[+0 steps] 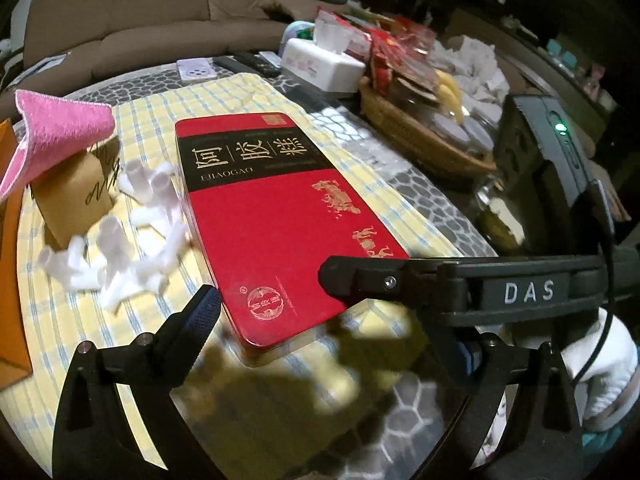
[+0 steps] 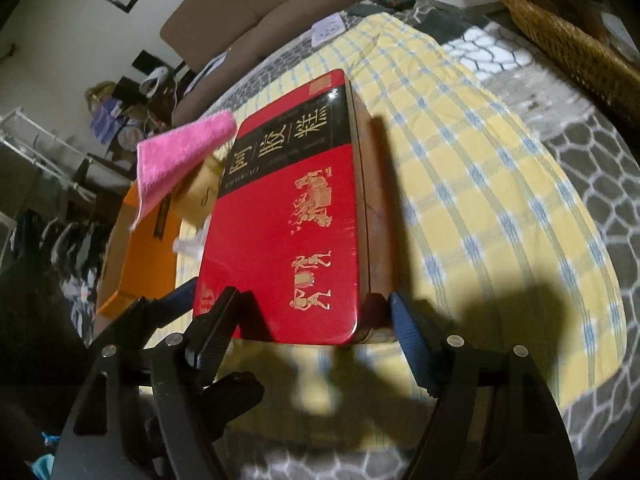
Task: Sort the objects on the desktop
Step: 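Close the left and right tools on opposite sides of the red tin box, then lift the red tin box with both tools and carry it over the orange box, then lower the red tin box with both tools into the orange box, then open both tools to release the tin and withdraw them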
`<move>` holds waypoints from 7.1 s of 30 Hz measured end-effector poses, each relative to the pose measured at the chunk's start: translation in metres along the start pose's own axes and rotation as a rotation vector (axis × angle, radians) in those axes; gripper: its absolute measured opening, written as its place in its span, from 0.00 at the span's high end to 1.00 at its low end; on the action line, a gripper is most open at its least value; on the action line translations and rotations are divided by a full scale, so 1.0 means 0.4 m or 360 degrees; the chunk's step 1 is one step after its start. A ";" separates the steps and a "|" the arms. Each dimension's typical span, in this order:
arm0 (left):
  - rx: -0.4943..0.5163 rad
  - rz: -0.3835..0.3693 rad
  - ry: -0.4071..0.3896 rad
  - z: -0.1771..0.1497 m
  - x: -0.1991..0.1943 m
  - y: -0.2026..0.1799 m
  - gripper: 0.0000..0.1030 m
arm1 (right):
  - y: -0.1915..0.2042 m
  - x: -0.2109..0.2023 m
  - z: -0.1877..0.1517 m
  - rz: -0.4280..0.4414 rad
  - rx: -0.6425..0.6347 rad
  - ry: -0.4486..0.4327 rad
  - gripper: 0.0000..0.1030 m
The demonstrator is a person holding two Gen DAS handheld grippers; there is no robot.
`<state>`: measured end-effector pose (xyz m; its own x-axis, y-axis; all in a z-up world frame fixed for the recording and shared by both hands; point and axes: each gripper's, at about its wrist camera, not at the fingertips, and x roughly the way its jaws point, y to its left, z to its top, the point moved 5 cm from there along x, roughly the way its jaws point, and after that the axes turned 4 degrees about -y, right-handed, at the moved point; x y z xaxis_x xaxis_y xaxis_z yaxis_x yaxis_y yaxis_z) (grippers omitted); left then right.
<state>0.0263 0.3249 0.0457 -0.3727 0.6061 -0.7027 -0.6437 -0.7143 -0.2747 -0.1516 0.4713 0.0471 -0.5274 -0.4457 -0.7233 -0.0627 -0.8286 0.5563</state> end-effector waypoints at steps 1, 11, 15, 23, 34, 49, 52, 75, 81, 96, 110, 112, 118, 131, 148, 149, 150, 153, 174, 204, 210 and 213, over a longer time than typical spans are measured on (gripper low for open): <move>0.0011 -0.0006 0.0005 -0.011 -0.008 -0.005 0.06 | 0.002 -0.003 -0.009 0.0003 0.0007 0.0013 0.24; 0.0012 0.0045 0.0060 -0.101 -0.051 0.040 0.04 | 0.005 -0.020 -0.066 -0.0027 0.0019 0.0069 0.25; -0.0253 0.0020 0.0057 -0.118 -0.051 0.126 0.04 | -0.009 -0.029 -0.047 -0.0098 0.0046 -0.0004 0.25; -0.0357 -0.0072 0.0043 -0.103 -0.036 0.149 0.04 | -0.051 -0.031 -0.040 -0.0007 0.0086 -0.0097 0.25; -0.0616 -0.0263 0.0133 -0.071 0.068 0.128 0.00 | -0.068 -0.004 -0.042 0.0193 0.0262 -0.0021 0.23; -0.0611 -0.0187 0.0135 0.025 0.119 0.190 0.00 | -0.087 0.081 0.086 0.0249 0.0384 -0.0040 0.18; -0.0659 -0.0235 0.0162 0.025 0.134 0.192 0.00 | -0.084 0.101 0.080 0.0303 0.0413 -0.0020 0.14; -0.0341 -0.0080 0.0017 0.073 -0.047 0.122 0.13 | 0.090 -0.002 0.065 0.0072 0.0025 -0.0110 0.15; -0.0388 -0.0074 -0.0059 0.089 -0.145 0.145 0.13 | 0.199 -0.052 0.067 0.0078 -0.0066 -0.0145 0.15; -0.0539 0.0117 -0.0229 0.055 -0.468 0.342 0.14 | 0.547 -0.012 0.021 0.0212 -0.0262 -0.0096 0.16; -0.0699 0.0340 -0.0340 0.004 -0.679 0.612 0.15 | 0.866 0.153 -0.016 0.0416 -0.0386 0.0002 0.16; -0.0728 0.0355 -0.0348 0.002 -0.688 0.655 0.15 | 0.894 0.184 -0.010 0.0424 -0.0393 0.0021 0.16; -0.0749 0.0383 -0.0330 0.020 -0.670 0.771 0.15 | 0.941 0.282 0.022 0.0439 -0.0388 0.0075 0.16; -0.0749 0.0430 -0.0194 0.044 -0.542 0.939 0.16 | 0.924 0.505 0.095 0.0431 -0.0286 0.0210 0.16; -0.0793 0.0462 0.0034 -0.020 -0.405 1.002 0.15 | 0.849 0.654 0.063 0.0321 -0.0180 0.0411 0.16; -0.0793 0.0464 0.0041 -0.022 -0.404 1.003 0.15 | 0.848 0.658 0.059 0.0312 -0.0182 0.0422 0.16; -0.0797 0.0465 0.0056 -0.028 -0.398 1.008 0.15 | 0.848 0.664 0.055 0.0301 -0.0189 0.0436 0.16; -0.0765 0.0486 0.0079 -0.036 -0.391 1.007 0.15 | 0.842 0.679 0.044 0.0296 -0.0173 0.0467 0.18; -0.0603 0.0576 0.0007 -0.086 -0.647 0.937 0.12 | 0.897 0.544 -0.050 0.0074 -0.0715 0.0627 0.14; -0.0684 0.0459 0.0025 -0.163 -0.572 0.997 0.37 | 0.906 0.645 -0.052 0.0056 -0.0589 0.0606 0.38; -0.0673 0.0479 0.0043 -0.161 -0.570 0.998 0.37 | 0.952 0.664 -0.081 0.0111 -0.0652 0.0627 0.38; -0.0669 0.0482 0.0045 -0.161 -0.569 1.001 0.37 | 0.963 0.668 -0.085 0.0074 -0.0710 0.0608 0.35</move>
<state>-0.1034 -0.1215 0.0535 -0.4790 0.3448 -0.8073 -0.1832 -0.9386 -0.2922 -0.2878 0.0215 0.0544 -0.1730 -0.5069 -0.8445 0.3595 -0.8308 0.4250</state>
